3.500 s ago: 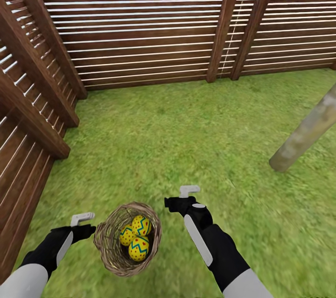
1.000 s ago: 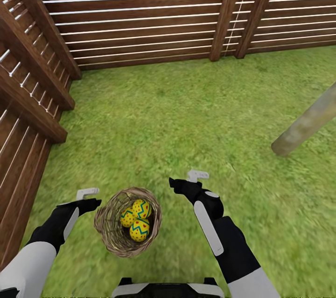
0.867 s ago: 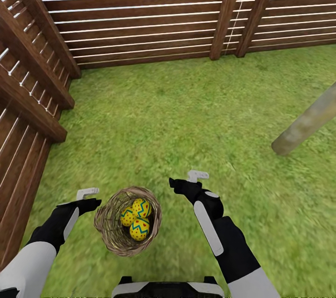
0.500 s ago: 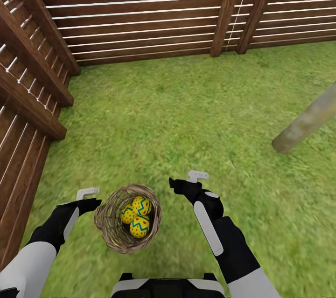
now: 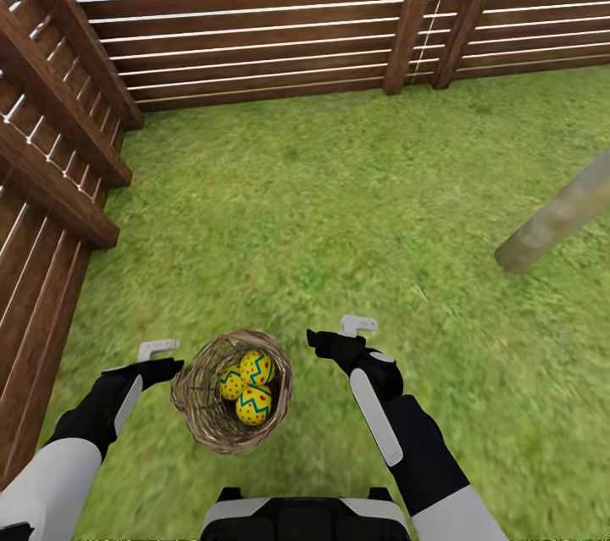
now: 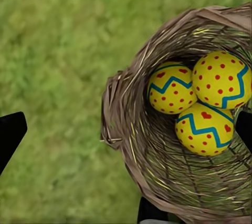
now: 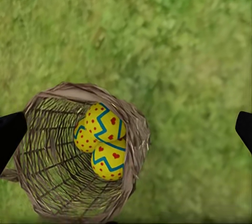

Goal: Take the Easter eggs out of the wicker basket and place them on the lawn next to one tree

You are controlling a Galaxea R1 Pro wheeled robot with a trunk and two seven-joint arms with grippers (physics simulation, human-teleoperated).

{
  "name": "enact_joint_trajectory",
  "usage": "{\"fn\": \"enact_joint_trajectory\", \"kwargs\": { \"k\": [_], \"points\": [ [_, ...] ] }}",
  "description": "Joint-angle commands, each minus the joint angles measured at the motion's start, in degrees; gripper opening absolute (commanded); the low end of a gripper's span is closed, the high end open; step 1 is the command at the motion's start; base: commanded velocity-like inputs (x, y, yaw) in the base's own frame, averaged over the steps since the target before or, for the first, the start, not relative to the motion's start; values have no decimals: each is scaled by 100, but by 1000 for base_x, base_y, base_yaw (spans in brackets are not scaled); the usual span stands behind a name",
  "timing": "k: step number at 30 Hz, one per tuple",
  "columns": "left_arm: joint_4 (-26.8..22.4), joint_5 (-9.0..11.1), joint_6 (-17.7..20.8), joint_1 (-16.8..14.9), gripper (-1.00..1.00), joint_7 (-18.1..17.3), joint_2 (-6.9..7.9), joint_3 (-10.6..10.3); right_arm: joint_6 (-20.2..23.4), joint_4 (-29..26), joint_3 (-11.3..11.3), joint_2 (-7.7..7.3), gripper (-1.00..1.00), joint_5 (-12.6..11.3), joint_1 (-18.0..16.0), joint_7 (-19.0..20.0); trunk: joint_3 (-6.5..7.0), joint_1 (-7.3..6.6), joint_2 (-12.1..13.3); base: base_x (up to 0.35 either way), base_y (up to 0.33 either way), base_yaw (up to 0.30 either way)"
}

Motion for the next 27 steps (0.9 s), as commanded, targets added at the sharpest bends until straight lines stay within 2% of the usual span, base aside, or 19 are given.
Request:
{"fn": "enact_joint_trajectory", "kwargs": {
  "k": [1, 27],
  "points": [
    [-9, 1, 36, -2, 100, -29, -4, 20, 14, -7, 5, 0, 100, -60, -4, -55, -17, 3, -10, 0, 0, 0],
    [-45, 8, 48, -2, 100, -24, -9, 57, 12, -9, -2, 0, 100, -74, -4, -53, -263, 3, -10, 0, 0, 0]
  ]
}}
